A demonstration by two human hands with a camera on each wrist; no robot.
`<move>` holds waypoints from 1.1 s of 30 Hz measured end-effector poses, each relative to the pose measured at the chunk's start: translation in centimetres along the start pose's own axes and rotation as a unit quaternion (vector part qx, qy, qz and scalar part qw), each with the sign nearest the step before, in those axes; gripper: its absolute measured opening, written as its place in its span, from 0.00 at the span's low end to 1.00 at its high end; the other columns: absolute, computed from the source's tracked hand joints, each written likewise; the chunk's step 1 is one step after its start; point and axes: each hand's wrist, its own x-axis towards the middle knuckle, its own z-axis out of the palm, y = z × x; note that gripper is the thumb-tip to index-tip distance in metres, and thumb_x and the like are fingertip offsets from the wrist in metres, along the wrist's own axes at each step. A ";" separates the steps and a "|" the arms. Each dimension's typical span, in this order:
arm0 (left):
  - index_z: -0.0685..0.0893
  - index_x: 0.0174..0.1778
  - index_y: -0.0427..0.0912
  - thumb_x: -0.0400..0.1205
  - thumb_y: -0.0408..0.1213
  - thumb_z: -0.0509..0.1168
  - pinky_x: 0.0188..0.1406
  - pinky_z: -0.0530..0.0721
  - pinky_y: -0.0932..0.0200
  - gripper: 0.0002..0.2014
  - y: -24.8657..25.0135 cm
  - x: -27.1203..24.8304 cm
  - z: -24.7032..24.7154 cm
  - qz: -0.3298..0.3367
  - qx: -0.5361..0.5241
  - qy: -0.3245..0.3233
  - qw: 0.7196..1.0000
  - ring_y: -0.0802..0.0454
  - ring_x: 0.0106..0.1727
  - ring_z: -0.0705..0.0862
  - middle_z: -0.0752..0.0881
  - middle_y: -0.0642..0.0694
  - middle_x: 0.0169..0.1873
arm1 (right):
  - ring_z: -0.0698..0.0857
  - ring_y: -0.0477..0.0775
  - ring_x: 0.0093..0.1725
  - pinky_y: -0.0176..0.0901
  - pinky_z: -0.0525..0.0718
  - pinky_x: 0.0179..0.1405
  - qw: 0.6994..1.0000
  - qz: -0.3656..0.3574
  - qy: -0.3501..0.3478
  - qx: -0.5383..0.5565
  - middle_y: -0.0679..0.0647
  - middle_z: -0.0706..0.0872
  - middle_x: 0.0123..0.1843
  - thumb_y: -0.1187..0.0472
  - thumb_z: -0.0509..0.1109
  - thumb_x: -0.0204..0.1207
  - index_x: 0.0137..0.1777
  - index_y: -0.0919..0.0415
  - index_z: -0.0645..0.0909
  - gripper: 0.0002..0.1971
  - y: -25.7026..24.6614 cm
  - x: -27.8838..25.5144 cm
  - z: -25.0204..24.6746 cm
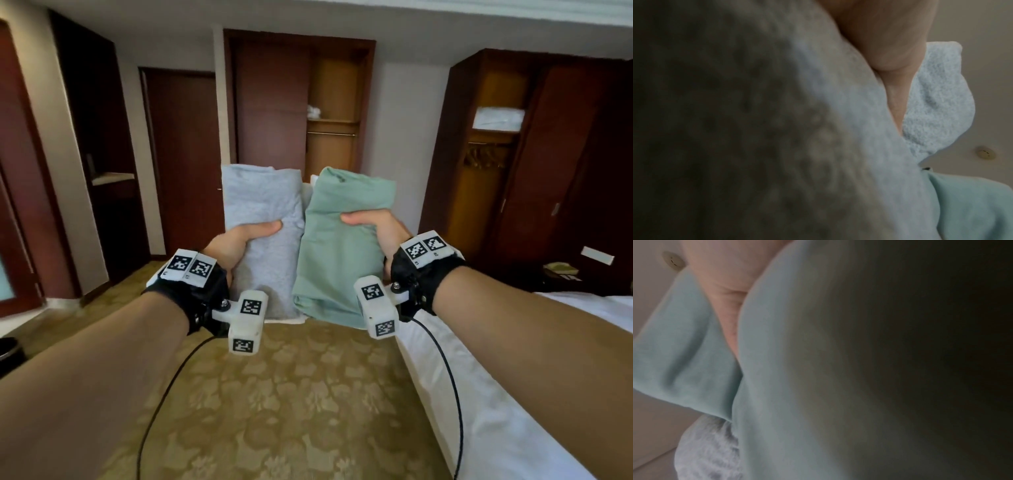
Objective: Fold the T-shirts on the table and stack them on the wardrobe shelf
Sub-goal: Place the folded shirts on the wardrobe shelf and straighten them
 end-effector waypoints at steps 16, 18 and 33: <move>0.86 0.65 0.35 0.68 0.46 0.79 0.70 0.78 0.37 0.31 7.9 42.8 -6.3 0.026 0.003 -0.060 0.998 0.34 0.61 0.86 0.87 0.34 0.60 | 0.92 0.63 0.48 0.60 0.85 0.60 0.999 -0.036 0.001 -0.007 0.58 0.92 0.49 0.61 0.81 0.55 0.53 0.59 0.90 0.22 2.0 43.4 5.3; 0.86 0.64 0.34 0.71 0.45 0.77 0.69 0.79 0.39 0.27 8.6 47.9 -6.0 0.026 0.005 -0.079 0.997 0.34 0.61 0.86 0.87 0.33 0.60 | 0.91 0.63 0.48 0.60 0.86 0.59 1.000 -0.031 0.003 -0.003 0.59 0.92 0.49 0.62 0.80 0.57 0.53 0.60 0.90 0.21 1.9 48.6 5.2; 0.86 0.64 0.36 0.65 0.44 0.82 0.66 0.82 0.39 0.32 9.4 89.8 0.0 0.069 -0.014 -0.085 0.994 0.37 0.59 0.88 0.88 0.36 0.59 | 0.91 0.63 0.52 0.61 0.84 0.61 0.997 -0.068 0.001 -0.020 0.58 0.91 0.53 0.58 0.85 0.49 0.57 0.58 0.89 0.31 4.9 90.5 -4.0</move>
